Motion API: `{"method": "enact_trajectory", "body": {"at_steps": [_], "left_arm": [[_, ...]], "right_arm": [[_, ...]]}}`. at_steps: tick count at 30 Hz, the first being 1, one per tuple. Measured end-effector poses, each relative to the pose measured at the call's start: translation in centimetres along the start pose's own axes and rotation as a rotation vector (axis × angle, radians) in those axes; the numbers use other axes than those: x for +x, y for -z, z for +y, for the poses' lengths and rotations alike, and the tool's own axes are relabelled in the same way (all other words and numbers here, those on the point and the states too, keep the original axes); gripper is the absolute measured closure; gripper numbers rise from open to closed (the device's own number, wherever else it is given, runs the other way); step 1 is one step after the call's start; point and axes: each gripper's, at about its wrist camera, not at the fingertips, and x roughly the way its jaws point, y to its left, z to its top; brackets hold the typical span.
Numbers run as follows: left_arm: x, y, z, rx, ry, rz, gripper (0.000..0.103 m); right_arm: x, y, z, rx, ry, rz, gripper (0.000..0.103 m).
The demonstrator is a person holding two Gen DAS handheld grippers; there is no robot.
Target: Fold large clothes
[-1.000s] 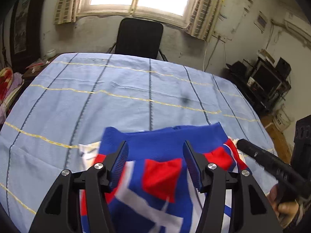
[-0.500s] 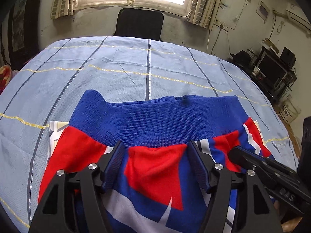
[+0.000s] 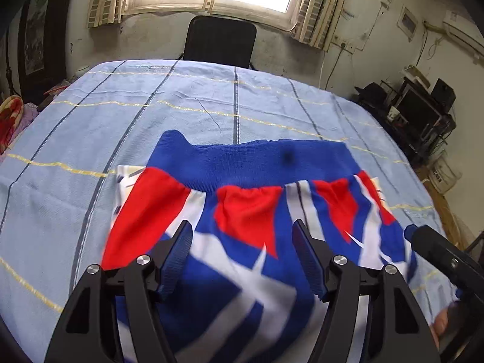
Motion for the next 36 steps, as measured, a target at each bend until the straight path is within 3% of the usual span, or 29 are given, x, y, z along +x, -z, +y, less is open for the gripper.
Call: {"method": "enact_trajectory", "body": {"at_steps": [3,5,8,13,18,26,34,35,36], "left_arm": [[-1.5,0.9,-0.1,-0.004,0.002,0.004,0.031],[-1.9,1.6,-0.5,0.008,-0.006,0.012,0.031],[-1.4,2.5,-1.6,0.029,-0.018,0.033,0.031],[0.6,3.6,-3.5,0.088,-0.103,0.049,0.031],[1.9,4.5,-4.6,0.161,-0.19,0.026,0.027],[2.0,4.9,-4.6,0.169,-0.2,-0.002,0.026],[1.3,4.5,-3.7,0.123,-0.133,-0.009,0.028],[0.8,4.2,-3.2,0.086,-0.1,-0.009,0.033],[0.0,3.6,-2.3,0.037,-0.061,-0.014,0.034]], "right_arm": [[-2.4,0.6,-0.4,-0.038,0.034,-0.047,0.018],[-3.5,0.9,-2.2,0.0,-0.067,-0.023,0.018],[-4.9,2.2,-5.6,0.172,-0.166,0.005,0.019],[-7.0,5.3,-7.8,0.261,-0.226,0.036,0.036],[-8.2,7.9,-8.7,0.276,-0.168,0.063,0.037],[-5.9,7.2,-10.4,0.348,-0.067,0.037,0.037],[-3.9,6.5,-9.8,0.388,0.013,-0.018,0.038],[-3.7,6.2,-9.7,0.39,0.023,-0.023,0.04],[-3.5,6.0,-9.9,0.404,0.031,-0.028,0.048]]}}
